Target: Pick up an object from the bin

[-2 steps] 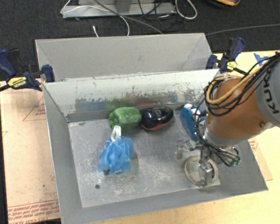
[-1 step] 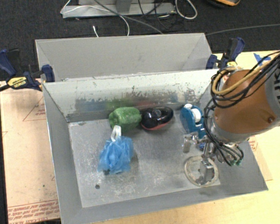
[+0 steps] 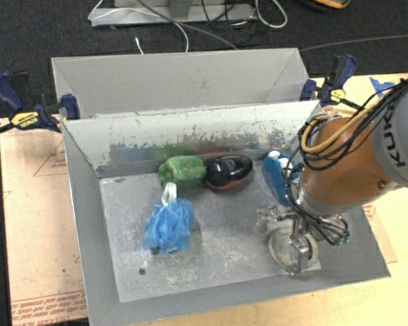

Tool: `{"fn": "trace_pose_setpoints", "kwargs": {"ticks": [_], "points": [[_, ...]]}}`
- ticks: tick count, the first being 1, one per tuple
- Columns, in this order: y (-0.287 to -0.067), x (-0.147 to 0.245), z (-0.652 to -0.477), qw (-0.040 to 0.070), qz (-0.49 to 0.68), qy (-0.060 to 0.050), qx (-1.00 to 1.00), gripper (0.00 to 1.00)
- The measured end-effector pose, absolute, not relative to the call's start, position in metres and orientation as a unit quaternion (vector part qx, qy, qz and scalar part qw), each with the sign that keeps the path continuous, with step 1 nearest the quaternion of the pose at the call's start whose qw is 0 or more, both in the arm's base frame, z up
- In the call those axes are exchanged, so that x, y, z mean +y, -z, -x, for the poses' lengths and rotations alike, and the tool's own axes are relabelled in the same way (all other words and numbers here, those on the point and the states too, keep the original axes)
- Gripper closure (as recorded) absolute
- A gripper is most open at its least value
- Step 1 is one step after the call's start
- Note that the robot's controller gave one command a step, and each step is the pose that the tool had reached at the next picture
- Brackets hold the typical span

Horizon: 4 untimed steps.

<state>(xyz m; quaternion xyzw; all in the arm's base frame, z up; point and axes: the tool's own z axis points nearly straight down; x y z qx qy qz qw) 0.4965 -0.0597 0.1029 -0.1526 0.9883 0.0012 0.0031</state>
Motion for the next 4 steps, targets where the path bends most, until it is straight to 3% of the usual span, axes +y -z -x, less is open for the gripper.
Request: {"fn": "trace_pose_setpoints", "kwargs": {"ticks": [1,2,3,4], "points": [[-0.156,-0.072,-0.489,0.008,0.006,-0.002,1.000,0.00],[-0.069,-0.064,-0.500,0.001,0.188,-0.003,0.982,0.00],[-0.155,-0.074,-0.504,0.012,0.014,-0.001,1.000,0.00],[-0.075,-0.068,-0.501,0.003,0.191,-0.004,0.981,0.00]]}}
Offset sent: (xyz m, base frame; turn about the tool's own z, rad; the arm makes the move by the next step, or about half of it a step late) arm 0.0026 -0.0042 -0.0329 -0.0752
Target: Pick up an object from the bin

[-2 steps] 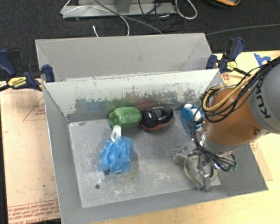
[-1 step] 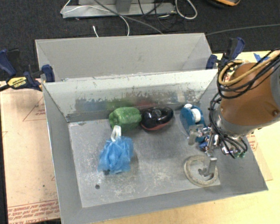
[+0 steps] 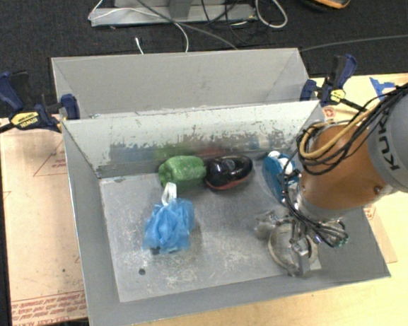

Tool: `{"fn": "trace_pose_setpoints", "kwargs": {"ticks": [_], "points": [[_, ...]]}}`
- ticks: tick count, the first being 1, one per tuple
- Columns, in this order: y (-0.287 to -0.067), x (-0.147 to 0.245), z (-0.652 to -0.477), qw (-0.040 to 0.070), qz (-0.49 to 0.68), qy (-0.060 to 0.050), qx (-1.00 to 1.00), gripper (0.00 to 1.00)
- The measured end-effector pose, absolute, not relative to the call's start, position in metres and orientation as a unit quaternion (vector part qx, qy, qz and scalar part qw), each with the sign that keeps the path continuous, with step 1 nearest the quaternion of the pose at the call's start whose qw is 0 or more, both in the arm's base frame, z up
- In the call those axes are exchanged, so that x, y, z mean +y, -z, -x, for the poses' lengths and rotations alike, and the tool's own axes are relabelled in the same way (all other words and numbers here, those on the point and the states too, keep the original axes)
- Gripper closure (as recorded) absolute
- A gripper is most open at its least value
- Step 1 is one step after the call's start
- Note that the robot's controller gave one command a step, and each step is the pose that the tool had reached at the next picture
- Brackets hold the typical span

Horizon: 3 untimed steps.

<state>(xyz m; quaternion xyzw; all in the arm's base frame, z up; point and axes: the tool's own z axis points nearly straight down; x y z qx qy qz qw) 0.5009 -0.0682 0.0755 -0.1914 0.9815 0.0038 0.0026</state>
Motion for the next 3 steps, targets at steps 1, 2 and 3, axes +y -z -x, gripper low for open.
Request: {"fn": "trace_pose_setpoints", "kwargs": {"ticks": [1,2,3], "points": [[-0.130,-0.072,-0.500,0.017,0.030,-0.001,0.999,0.00],[-0.081,-0.077,-0.503,0.004,0.176,-0.004,0.984,0.00],[-0.150,-0.095,-0.518,0.024,0.065,0.000,0.998,0.00]]}}
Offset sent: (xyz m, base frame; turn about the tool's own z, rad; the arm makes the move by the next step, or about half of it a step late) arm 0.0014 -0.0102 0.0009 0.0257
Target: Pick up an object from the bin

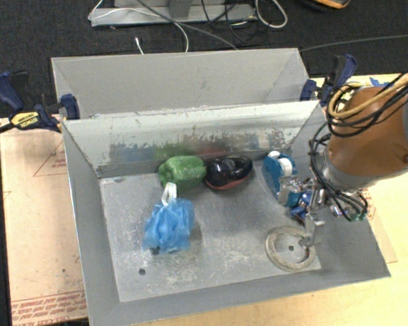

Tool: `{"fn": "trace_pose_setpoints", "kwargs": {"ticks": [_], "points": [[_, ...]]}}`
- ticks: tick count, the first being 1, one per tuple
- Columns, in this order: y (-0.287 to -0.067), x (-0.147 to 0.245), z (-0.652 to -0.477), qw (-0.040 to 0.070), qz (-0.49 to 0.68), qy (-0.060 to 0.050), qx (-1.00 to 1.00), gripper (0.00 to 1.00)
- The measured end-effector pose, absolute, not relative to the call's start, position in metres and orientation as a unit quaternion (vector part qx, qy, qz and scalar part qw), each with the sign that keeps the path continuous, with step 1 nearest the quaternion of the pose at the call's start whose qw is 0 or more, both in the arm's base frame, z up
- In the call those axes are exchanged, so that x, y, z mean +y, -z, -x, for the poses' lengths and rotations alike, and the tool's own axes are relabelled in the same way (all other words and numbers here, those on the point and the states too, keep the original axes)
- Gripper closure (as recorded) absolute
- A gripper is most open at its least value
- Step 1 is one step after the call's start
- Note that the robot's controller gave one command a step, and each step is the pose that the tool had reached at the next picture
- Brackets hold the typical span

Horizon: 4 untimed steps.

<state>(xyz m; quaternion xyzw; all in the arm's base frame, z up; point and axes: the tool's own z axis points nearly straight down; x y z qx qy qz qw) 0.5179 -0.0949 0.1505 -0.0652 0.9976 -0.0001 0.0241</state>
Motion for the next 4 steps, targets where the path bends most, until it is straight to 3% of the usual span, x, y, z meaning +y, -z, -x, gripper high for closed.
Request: {"fn": "trace_pose_setpoints", "kwargs": {"ticks": [1,2,3,4], "points": [[-0.069,-0.105,-0.502,0.005,0.148,-0.006,0.989,0.00],[-0.076,-0.102,-0.506,0.024,0.220,0.003,0.975,1.00],[-0.076,-0.102,-0.506,0.024,0.220,0.003,0.975,1.00],[-0.101,-0.095,-0.517,0.027,0.220,0.003,0.975,1.00]]}}
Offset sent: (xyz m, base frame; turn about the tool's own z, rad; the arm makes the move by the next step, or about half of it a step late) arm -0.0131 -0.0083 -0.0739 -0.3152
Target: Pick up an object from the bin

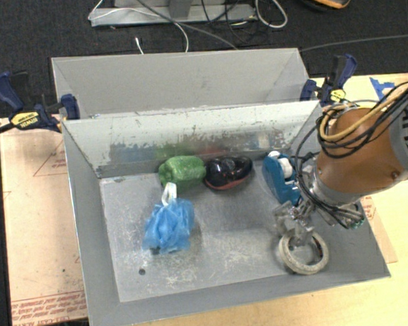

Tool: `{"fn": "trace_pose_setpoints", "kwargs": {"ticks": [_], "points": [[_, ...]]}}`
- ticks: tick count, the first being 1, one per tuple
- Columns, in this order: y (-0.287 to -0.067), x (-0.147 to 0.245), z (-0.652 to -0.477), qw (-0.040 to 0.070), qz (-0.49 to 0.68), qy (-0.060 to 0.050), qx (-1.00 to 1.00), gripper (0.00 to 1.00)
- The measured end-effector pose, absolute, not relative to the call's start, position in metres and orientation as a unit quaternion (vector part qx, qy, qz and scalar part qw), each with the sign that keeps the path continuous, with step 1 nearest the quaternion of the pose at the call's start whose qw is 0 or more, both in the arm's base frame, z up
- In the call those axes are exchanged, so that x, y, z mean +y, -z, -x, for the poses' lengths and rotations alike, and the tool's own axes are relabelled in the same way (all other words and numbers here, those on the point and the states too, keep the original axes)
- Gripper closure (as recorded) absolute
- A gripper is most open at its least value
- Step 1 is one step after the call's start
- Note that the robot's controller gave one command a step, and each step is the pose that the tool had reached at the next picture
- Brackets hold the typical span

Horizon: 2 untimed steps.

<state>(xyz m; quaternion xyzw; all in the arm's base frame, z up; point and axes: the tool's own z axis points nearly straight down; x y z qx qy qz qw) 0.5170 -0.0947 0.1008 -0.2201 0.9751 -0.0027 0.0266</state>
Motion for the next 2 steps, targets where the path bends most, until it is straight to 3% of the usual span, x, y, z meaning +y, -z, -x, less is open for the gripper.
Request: {"fn": "trace_pose_setpoints", "kwargs": {"ticks": [1,2], "points": [[-0.096,-0.096,-0.513,0.028,0.216,0.002,0.976,1.00],[-0.077,-0.091,-0.555,0.026,0.397,0.006,0.917,1.00]]}}
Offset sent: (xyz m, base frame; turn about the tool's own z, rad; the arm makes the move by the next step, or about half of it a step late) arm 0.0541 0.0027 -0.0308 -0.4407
